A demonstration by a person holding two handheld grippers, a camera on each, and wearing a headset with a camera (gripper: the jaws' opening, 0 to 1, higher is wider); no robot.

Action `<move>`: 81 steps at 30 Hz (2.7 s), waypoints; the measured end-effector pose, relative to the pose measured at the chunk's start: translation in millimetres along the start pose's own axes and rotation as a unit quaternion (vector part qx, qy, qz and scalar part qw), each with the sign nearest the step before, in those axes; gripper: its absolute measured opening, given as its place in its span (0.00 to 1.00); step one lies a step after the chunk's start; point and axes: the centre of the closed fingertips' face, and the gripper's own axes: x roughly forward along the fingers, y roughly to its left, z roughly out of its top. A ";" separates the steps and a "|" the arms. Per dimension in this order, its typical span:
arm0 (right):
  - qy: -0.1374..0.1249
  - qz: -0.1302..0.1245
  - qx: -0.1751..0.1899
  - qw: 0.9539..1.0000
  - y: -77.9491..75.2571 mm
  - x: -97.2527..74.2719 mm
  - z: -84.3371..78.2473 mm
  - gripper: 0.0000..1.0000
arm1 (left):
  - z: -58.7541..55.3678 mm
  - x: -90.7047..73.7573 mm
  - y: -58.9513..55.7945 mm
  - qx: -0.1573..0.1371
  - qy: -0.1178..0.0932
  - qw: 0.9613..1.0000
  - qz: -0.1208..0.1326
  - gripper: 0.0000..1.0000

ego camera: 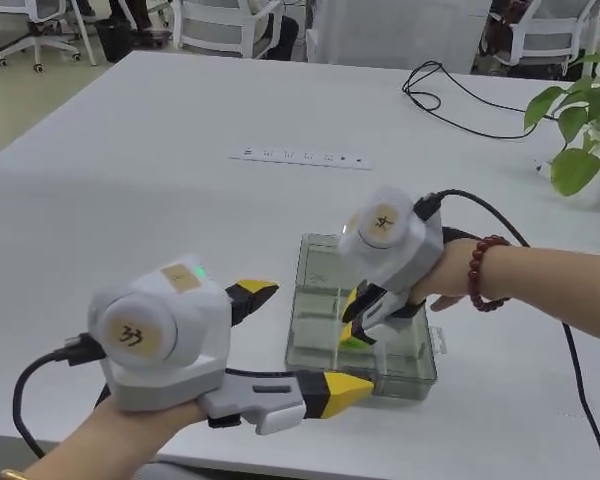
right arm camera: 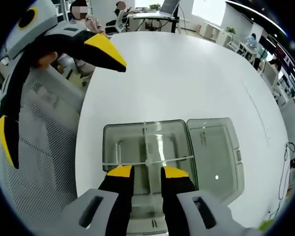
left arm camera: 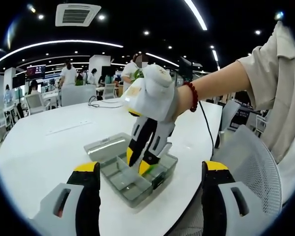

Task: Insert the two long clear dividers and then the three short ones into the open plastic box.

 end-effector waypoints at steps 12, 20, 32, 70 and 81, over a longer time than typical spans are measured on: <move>-0.030 -0.002 0.022 0.999 4.9 -27.8 -10.4 0.36 | 2.8 -1.6 5.7 0.014 -0.002 1.000 0.018 0.96; -0.033 -0.006 0.033 0.999 6.3 -46.2 -35.4 0.41 | 1.2 -3.1 5.7 0.009 0.004 1.000 0.023 0.97; -0.027 -0.017 0.053 0.998 6.6 -71.2 -79.0 0.45 | -4.3 -6.0 4.9 0.004 0.023 0.999 0.029 0.96; 0.092 -0.018 0.067 0.993 7.5 -100.6 -237.4 0.45 | -4.1 -5.7 3.5 0.010 0.033 0.998 0.043 0.90; 0.106 -0.003 0.055 0.993 7.5 -97.1 -253.4 0.40 | -5.6 -6.8 4.5 0.007 0.036 0.998 0.049 0.87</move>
